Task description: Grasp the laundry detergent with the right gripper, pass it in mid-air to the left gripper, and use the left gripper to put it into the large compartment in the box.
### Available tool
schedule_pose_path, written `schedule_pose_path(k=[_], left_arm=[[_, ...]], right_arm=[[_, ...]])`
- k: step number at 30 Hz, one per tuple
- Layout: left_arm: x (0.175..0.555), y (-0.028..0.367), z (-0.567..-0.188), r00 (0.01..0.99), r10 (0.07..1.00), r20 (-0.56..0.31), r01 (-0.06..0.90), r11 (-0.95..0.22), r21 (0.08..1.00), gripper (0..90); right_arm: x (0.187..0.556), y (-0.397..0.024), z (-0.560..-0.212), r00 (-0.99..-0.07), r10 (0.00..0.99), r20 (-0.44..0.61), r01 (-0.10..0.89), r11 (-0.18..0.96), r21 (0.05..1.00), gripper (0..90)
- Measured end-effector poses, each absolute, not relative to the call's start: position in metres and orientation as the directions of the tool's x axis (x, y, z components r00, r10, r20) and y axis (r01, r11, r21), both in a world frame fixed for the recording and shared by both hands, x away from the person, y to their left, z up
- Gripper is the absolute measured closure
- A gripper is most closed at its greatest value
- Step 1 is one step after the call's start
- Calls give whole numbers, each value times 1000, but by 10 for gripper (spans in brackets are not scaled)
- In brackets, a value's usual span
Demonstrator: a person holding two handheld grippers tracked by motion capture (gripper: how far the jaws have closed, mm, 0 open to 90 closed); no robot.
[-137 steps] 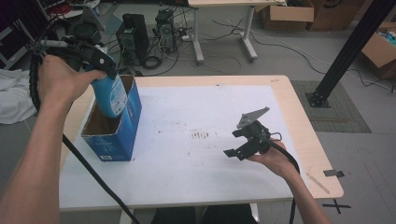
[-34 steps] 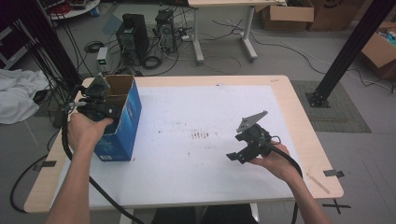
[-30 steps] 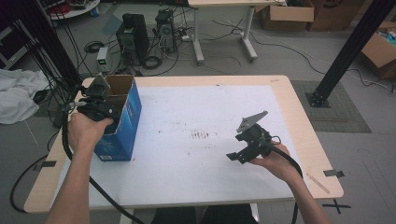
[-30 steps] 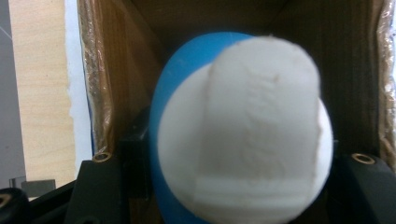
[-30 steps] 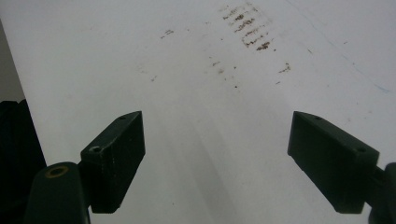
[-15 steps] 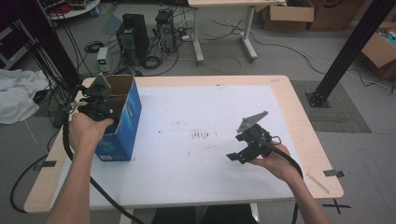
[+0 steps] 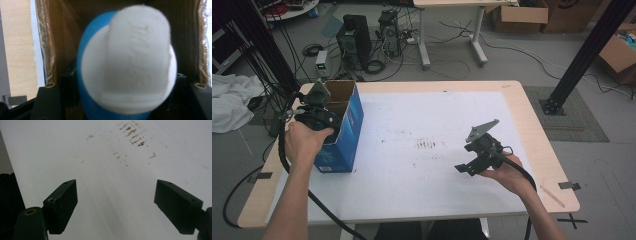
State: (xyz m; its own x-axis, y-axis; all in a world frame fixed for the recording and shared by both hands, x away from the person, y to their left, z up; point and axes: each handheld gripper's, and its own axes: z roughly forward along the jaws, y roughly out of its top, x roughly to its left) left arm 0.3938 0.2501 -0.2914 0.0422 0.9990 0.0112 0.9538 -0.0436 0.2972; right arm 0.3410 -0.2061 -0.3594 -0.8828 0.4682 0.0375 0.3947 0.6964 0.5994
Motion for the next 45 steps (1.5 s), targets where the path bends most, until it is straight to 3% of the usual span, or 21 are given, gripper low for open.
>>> schedule_pose_path(k=[45], left_arm=[[386, 236, -247, 73, 995, 74, 918, -96, 385, 241]], right_arm=[[340, -204, -360, -886, 463, 34, 389, 701, 598, 189]])
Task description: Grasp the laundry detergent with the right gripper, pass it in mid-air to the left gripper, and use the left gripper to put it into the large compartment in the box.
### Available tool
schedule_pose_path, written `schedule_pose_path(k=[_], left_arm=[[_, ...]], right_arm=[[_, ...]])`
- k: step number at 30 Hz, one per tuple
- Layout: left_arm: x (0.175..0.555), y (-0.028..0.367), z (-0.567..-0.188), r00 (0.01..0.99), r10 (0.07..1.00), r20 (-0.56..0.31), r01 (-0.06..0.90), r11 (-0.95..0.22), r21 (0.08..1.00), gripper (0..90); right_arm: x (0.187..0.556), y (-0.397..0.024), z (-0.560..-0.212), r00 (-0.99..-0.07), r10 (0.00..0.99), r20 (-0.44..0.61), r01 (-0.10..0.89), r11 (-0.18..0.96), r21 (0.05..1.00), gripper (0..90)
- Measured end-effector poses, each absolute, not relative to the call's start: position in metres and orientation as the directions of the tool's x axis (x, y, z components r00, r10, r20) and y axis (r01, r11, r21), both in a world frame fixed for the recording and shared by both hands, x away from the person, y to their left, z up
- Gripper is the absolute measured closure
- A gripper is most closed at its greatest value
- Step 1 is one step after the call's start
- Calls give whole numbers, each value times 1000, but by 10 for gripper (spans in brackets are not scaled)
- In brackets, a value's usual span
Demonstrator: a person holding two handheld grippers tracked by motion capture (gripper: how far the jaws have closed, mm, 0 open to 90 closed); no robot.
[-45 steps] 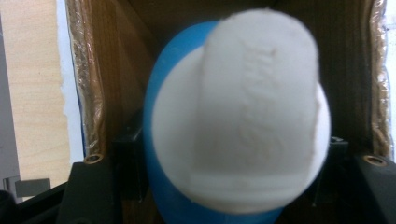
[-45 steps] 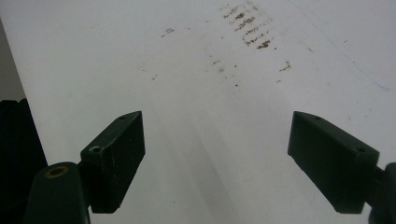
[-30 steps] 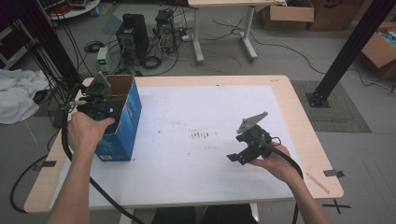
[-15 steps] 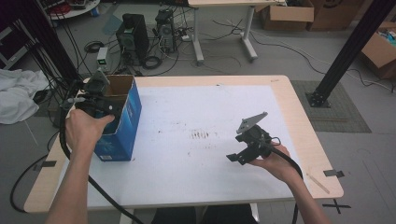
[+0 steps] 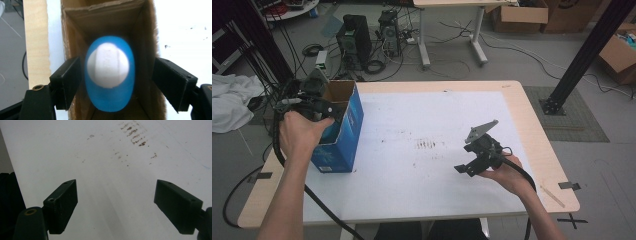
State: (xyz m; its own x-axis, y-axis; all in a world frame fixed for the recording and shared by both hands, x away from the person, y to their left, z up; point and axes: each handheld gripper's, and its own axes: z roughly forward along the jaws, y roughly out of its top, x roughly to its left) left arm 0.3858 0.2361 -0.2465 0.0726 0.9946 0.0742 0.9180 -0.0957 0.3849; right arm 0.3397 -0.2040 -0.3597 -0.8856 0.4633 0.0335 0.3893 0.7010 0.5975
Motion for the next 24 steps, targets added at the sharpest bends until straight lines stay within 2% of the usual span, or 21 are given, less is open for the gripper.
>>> schedule_pose_path(k=[7, 12, 18, 24], left_arm=[[383, 225, -233, 111, 991, 70, 895, -131, 427, 185], [382, 217, -228, 134, 988, 74, 895, -153, 419, 165], [379, 198, -216, 206, 975, 81, 879, -220, 424, 161], [374, 169, -199, 304, 945, 122, 838, -326, 437, 163]], right_arm=[[339, -203, -359, -886, 461, 35, 389, 702, 597, 189], [339, -203, -359, -887, 461, 35, 389, 703, 595, 191], [339, -203, -360, -886, 463, 35, 392, 705, 591, 190], [338, -207, -358, -882, 470, 33, 397, 704, 589, 190]])
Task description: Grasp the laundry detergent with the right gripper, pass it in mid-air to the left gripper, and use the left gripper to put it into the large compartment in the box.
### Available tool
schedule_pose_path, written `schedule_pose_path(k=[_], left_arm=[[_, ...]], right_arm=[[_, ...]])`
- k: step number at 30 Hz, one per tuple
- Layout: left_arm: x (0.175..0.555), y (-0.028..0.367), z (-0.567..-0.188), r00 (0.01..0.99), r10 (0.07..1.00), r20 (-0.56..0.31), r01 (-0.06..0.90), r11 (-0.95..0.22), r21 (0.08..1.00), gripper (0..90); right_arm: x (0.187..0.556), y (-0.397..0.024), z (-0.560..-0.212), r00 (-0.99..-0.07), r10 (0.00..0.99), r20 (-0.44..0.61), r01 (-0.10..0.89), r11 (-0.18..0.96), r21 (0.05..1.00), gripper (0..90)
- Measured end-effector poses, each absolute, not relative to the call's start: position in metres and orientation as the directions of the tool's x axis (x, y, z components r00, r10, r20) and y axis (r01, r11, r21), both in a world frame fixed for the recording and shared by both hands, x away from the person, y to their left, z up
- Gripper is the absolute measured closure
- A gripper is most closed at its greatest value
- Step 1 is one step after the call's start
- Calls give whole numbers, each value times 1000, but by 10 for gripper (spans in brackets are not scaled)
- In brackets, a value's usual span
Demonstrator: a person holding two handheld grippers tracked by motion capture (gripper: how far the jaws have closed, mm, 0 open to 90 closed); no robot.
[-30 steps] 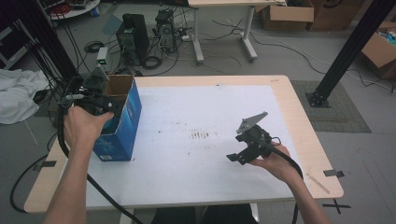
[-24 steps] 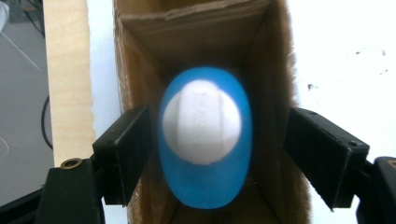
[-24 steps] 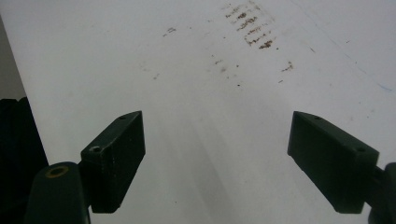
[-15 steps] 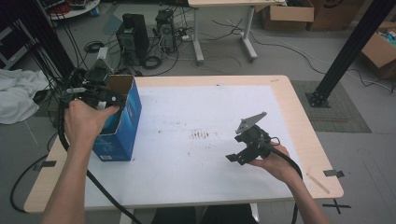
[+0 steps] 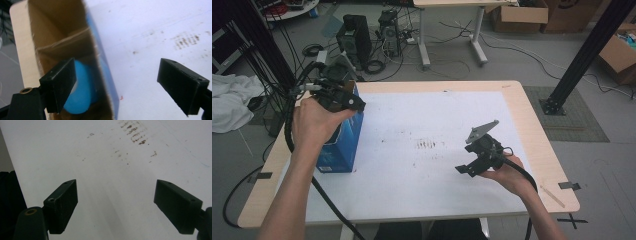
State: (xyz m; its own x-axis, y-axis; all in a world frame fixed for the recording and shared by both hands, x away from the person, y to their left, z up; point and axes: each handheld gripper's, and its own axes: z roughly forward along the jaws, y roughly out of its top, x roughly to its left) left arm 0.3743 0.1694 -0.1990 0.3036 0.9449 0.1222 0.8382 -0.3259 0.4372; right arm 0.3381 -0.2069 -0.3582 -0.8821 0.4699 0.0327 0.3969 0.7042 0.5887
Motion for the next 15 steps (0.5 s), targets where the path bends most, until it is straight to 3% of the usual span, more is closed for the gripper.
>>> schedule_pose_path(k=[5, 15], left_arm=[[370, 136, -186, 414, 896, 157, 780, -439, 446, 159], [363, 91, -184, 616, 775, 141, 678, -613, 407, 159]], right_arm=[[338, -213, -356, -877, 480, 31, 406, 705, 581, 188], [338, -226, -348, -865, 501, 24, 420, 699, 579, 188]])
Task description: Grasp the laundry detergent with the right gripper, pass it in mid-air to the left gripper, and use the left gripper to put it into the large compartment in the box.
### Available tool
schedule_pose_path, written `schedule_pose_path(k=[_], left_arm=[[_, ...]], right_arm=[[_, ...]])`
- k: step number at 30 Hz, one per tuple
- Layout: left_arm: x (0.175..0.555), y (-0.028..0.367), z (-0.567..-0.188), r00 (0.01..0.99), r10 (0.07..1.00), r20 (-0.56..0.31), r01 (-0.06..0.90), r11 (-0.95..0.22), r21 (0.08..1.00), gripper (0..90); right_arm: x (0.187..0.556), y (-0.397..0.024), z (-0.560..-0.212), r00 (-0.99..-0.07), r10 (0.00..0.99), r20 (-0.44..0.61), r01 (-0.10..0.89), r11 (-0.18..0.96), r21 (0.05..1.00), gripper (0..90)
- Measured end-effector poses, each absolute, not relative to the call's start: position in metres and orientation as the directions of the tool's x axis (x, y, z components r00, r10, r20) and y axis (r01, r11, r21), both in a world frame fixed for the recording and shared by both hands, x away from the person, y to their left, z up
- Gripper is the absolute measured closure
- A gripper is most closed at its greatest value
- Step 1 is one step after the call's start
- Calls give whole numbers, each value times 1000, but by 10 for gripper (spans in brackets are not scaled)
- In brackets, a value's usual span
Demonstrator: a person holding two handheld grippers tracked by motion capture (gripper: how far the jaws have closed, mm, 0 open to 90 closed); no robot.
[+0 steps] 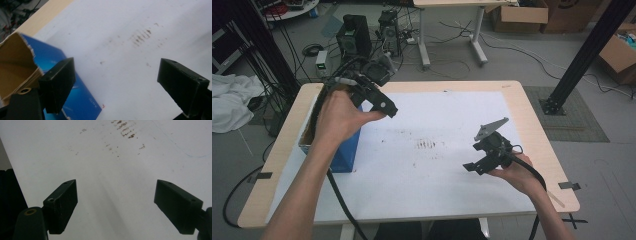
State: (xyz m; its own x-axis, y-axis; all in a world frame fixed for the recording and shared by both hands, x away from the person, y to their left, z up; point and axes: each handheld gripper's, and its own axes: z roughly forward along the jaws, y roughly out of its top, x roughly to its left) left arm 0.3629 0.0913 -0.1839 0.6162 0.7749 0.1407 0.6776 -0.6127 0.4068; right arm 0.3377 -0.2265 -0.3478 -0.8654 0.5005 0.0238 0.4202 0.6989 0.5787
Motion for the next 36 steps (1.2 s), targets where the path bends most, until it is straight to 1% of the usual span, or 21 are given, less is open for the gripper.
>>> schedule_pose_path(k=[2, 3, 7, 11, 15, 22, 29, 30, 36], left_arm=[[360, 85, -186, 652, 747, 129, 657, -642, 396, 160], [358, 79, -189, 684, 719, 127, 639, -674, 371, 159], [355, 72, -194, 713, 688, 138, 613, -707, 352, 160], [353, 65, -204, 755, 639, 151, 577, -755, 310, 161], [352, 63, -214, 771, 621, 143, 565, -770, 296, 163], [353, 67, -231, 771, 622, 132, 571, -769, 289, 163], [354, 69, -260, 765, 626, 151, 582, -772, 256, 162], [354, 70, -269, 761, 631, 152, 588, -769, 248, 162], [354, 70, -285, 762, 632, 142, 596, -769, 232, 162]], right_arm=[[338, -229, -346, -864, 503, 28, 425, 699, 575, 187], [338, -231, -343, -864, 503, 23, 424, 703, 571, 186], [338, -232, -339, -862, 507, 19, 427, 704, 568, 185], [339, -232, -332, -864, 504, 10, 421, 711, 563, 185], [340, -232, -328, -863, 505, 4, 420, 714, 560, 185], [344, -232, -320, -864, 504, -8, 418, 726, 546, 184], [346, -231, -317, -863, 505, -14, 418, 730, 540, 185], [346, -231, -317, -864, 503, -14, 418, 732, 537, 185], [348, -228, -319, -863, 505, -14, 422, 735, 530, 185]])
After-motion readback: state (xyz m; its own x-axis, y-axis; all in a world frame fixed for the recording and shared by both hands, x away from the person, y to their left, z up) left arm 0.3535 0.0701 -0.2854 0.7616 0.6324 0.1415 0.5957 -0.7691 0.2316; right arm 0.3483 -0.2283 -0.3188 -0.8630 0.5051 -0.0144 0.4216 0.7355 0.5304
